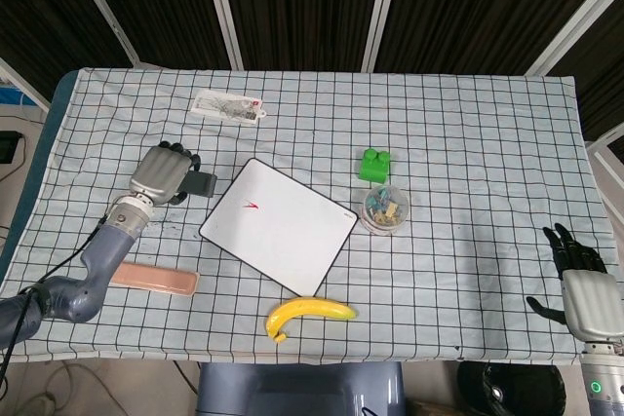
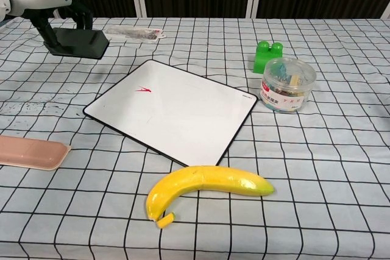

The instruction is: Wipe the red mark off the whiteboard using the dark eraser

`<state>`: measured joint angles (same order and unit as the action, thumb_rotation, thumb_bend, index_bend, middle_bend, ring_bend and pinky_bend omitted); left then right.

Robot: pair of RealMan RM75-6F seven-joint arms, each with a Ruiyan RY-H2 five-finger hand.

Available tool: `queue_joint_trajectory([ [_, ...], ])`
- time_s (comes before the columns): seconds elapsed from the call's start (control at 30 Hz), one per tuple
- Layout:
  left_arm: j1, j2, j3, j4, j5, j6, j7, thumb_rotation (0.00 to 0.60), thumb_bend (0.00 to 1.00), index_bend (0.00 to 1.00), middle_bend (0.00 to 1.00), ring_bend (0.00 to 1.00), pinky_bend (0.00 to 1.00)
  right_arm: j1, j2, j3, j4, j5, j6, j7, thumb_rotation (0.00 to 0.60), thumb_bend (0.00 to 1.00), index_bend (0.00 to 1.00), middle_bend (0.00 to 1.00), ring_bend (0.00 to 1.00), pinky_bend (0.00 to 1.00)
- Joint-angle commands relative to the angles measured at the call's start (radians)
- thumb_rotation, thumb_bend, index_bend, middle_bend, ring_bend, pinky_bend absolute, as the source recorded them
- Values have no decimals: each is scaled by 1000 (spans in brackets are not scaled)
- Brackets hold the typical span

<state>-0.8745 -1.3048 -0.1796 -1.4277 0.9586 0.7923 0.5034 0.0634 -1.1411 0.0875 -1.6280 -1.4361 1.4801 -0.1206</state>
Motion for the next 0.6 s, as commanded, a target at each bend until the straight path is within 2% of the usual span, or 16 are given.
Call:
queue_joint_trajectory([
  [0.03,-45,-9,-15,-21,-55,-6,51,600,276,449,435,236,279,0,-1,0,1,-1,1,-1,600,31,0,73,168,182],
  [0.33,-137,-57,-14,-71,-173,-12,144,600,276,445,435,236,279,3,-3,2,5,1,-2,-2,600,32,0,73,167,182],
  [0.5,-195,-96,13,-77,-279,-5,219,600,276,451,436,236,279,2,-2,3,7,4,-2,3,600,31,0,73,168,183],
  [0.6,-217,-125,32,-59,-299,21,259,600,275,453,438,236,279,2,0,3,8,4,-3,8,600,31,0,73,168,183],
])
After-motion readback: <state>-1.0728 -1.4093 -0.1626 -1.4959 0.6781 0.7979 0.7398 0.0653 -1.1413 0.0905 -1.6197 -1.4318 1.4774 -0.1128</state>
